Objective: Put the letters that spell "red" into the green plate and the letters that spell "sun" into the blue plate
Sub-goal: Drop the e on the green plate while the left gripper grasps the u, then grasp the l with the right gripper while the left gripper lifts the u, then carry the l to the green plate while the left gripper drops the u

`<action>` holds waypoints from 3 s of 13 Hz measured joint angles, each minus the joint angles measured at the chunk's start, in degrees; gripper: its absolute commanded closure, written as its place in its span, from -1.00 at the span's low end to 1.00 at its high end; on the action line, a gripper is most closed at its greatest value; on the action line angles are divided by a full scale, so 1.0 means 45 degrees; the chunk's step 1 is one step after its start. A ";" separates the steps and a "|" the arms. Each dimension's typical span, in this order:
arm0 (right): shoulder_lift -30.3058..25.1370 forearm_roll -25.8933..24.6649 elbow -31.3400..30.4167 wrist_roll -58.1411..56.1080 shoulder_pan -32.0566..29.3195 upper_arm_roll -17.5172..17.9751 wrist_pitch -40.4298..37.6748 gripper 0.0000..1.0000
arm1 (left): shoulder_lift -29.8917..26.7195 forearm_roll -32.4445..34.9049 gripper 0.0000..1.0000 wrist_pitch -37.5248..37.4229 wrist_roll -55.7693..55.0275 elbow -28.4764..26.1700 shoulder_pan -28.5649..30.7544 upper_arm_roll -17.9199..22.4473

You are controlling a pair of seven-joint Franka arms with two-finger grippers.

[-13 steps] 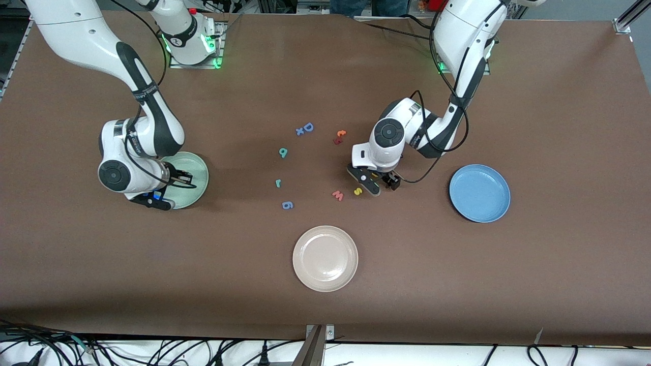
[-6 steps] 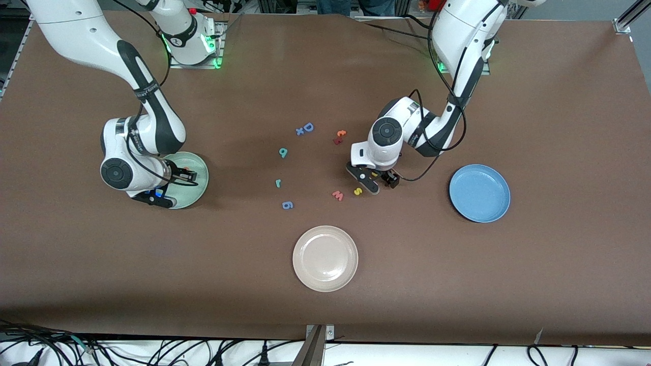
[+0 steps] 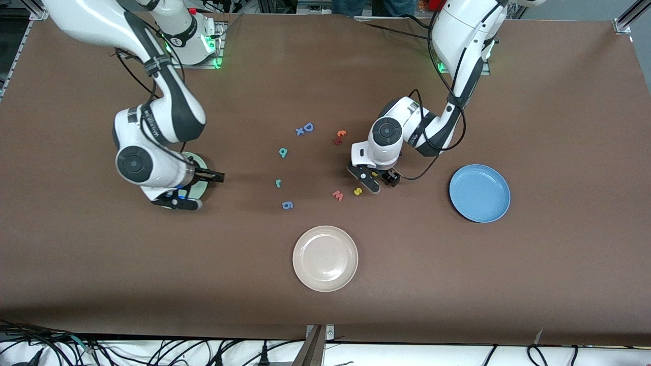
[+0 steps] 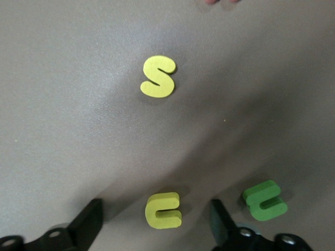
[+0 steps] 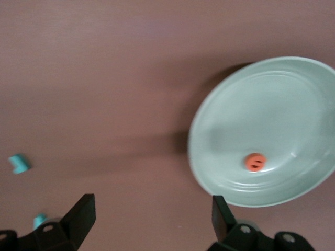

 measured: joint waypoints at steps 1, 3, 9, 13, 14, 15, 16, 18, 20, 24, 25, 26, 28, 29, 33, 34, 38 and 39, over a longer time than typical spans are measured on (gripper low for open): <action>0.0003 0.0000 0.0046 0.0000 0.0100 0.0313 0.0108 -0.98 | -0.0026 0.0000 -0.09 0.0010 -0.0003 0.0000 -0.0009 0.0001; 0.0101 0.0000 0.0047 0.0007 0.0597 0.0570 0.0500 -1.00 | -0.0054 0.0001 0.10 0.0024 -0.0022 0.0000 -0.0011 0.0010; 0.1588 -0.0008 0.1423 -0.0097 0.1406 0.0585 0.0949 -0.98 | -0.0105 0.0001 0.48 0.0041 -0.0035 0.0000 -0.0012 0.0030; 0.2692 -0.1085 0.1660 -0.0093 0.2290 0.0590 0.2484 -0.02 | -0.0288 0.0002 0.54 -0.0054 0.0148 0.0051 0.0251 0.0235; 0.2874 -0.1168 0.1663 -0.0092 0.2428 0.0587 0.2681 0.02 | -0.0465 0.0002 0.53 -0.0203 0.0515 0.0070 0.0533 0.0270; 0.3025 -0.1200 0.1663 -0.0092 0.2509 0.0586 0.2839 0.06 | -0.0693 -0.0045 0.48 -0.0402 0.1014 0.0086 0.0932 0.0283; 0.3160 -0.1208 0.1663 -0.0094 0.2597 0.0585 0.3041 0.06 | -0.0939 -0.0232 0.48 -0.0727 0.1611 0.0096 0.1392 0.0289; 0.3428 -0.1208 0.1618 -0.0093 0.2786 0.0585 0.3487 0.07 | -0.1410 -0.0770 0.41 -0.1404 0.2946 0.0103 0.2438 0.0313; 0.3618 -0.1210 0.1416 -0.0094 0.2868 0.0575 0.3899 0.13 | -0.1747 -0.0820 0.41 -0.2045 0.3574 0.0102 0.3478 0.0337; 0.3672 -0.1309 0.1078 -0.0094 0.2857 0.0507 0.4345 0.31 | -0.1843 -0.0820 0.40 -0.2490 0.4696 -0.0031 0.5061 0.0369; 0.3668 -0.1316 0.1062 -0.0094 0.2855 0.0500 0.4341 0.38 | -0.1826 -0.0820 0.40 -0.2506 0.4961 -0.0096 0.5397 0.0375; 0.3665 -0.1326 0.1024 -0.0095 0.2845 0.0489 0.4350 0.52 | -0.1783 -0.0820 0.40 -0.2514 0.5217 -0.0158 0.5724 0.0383; 0.3625 -0.1328 0.0993 -0.0096 0.2841 0.0510 0.4364 0.85 | -0.1616 -0.0820 0.34 -0.2514 0.5511 -0.0211 0.6226 0.0389; 0.3618 -0.1328 0.0988 -0.0097 0.2838 0.0510 0.4369 0.99 | -0.1492 -0.0820 0.29 -0.2498 0.5559 -0.0224 0.6322 0.0388; 0.3541 -0.1330 0.0949 -0.0107 0.2832 0.0504 0.4360 1.00 | -0.0884 -0.0818 -0.40 -0.1955 0.5565 -0.0229 0.6317 0.0304; 0.3529 -0.1336 0.0951 -0.0120 0.2827 0.0480 0.4365 1.00 | -0.0793 -0.0818 -0.41 -0.1858 0.5562 -0.0227 0.6317 0.0298; 0.3108 -0.1407 0.0981 -0.0208 0.2776 0.0073 0.4240 1.00 | -0.0893 -0.0818 -0.49 -0.1995 0.5550 0.0067 0.6317 0.0258; 0.2820 -0.1413 0.0989 -0.0327 0.2760 -0.0128 0.3966 1.00 | -0.1025 -0.0818 -0.59 -0.2327 0.5550 0.0269 0.6309 0.0201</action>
